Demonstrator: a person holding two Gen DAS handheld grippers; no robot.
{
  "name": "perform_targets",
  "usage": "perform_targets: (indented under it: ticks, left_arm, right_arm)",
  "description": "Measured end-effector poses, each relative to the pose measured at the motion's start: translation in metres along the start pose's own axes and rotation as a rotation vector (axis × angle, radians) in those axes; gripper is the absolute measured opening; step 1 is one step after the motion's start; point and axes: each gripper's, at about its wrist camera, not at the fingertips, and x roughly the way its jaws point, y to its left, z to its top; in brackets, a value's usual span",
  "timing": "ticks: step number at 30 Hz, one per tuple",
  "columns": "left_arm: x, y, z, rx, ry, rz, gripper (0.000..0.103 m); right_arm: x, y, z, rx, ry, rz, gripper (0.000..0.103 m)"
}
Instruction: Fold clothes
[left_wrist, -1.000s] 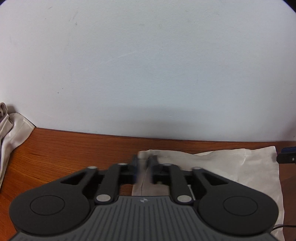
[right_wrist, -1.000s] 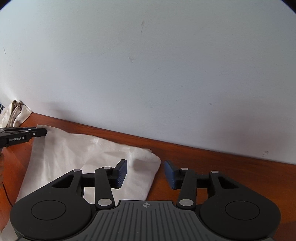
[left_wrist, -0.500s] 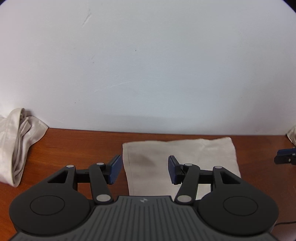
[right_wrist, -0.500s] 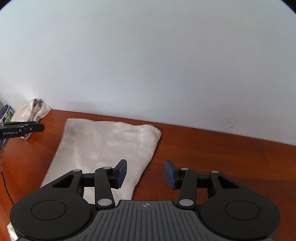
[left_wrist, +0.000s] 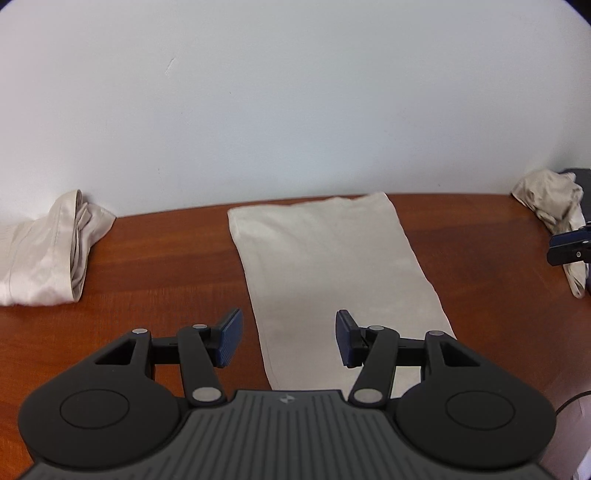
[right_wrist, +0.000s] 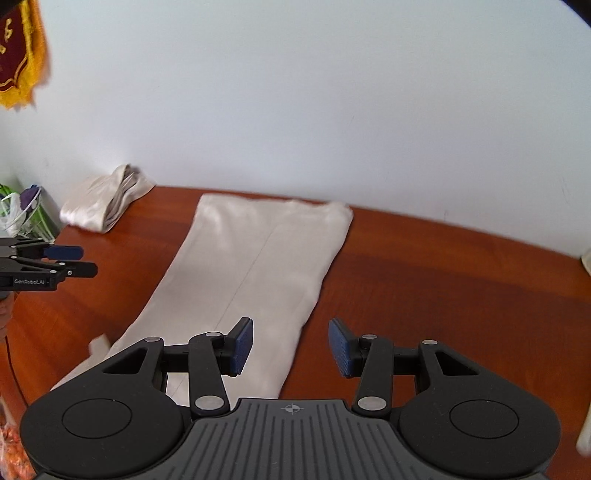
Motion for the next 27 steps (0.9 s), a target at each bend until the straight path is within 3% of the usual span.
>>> perform_targets:
  ticks: [5, 9, 20, 27]
  left_arm:
    - [-0.036, -0.005, -0.036, 0.029, 0.01, -0.033, 0.06]
    - [-0.066, 0.001, -0.063, -0.021, -0.002, -0.069, 0.061]
    - [-0.133, 0.008, -0.132, -0.083, -0.015, -0.012, 0.061]
    - [-0.143, 0.017, -0.16, -0.081, 0.006, 0.034, 0.061]
  right_arm:
    - [-0.03, 0.023, -0.041, 0.005, 0.019, -0.005, 0.049]
    - [-0.049, 0.039, -0.07, 0.018, 0.017, -0.003, 0.049]
    - [-0.093, 0.087, -0.142, -0.001, 0.0, 0.045, 0.05]
    - [-0.099, 0.116, -0.173, -0.009, 0.011, 0.09, 0.05]
